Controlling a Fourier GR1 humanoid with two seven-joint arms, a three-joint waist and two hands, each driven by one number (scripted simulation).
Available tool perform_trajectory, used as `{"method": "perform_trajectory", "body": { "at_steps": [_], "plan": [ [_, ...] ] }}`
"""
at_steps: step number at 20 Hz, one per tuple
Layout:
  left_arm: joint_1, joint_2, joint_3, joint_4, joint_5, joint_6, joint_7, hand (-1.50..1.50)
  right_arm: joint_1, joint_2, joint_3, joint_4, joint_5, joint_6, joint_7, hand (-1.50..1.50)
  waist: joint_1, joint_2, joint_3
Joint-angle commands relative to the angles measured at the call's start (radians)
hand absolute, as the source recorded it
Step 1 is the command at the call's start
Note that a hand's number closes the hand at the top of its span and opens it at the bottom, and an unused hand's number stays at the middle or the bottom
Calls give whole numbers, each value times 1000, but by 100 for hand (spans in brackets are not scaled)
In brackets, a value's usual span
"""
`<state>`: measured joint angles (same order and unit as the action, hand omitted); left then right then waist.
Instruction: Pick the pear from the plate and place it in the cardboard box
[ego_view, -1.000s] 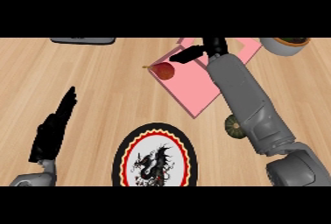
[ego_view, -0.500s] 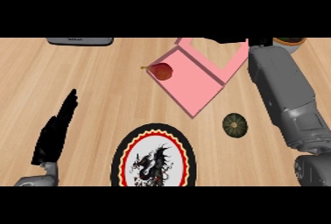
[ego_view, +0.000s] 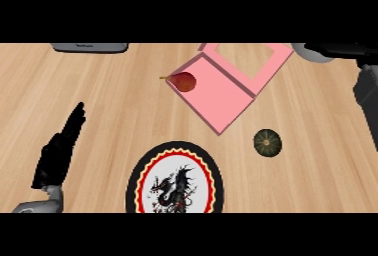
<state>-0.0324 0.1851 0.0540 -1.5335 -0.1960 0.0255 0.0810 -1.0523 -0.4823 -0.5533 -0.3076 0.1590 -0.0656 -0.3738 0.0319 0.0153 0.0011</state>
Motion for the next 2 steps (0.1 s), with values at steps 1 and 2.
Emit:
{"method": "perform_trajectory", "body": {
  "at_steps": [1, 2],
  "plan": [
    [-23, -3, -5, -37, -1, 0, 51, 0, 62, -130, -18, 40, -18, 155, -57, -150, 6, 3, 2],
    [-28, -6, -2, -27, -4, 7, 34, 0, 17, -172, -10, 55, -5, 174, -15, -150, 18, 8, 2]
  ]
}}
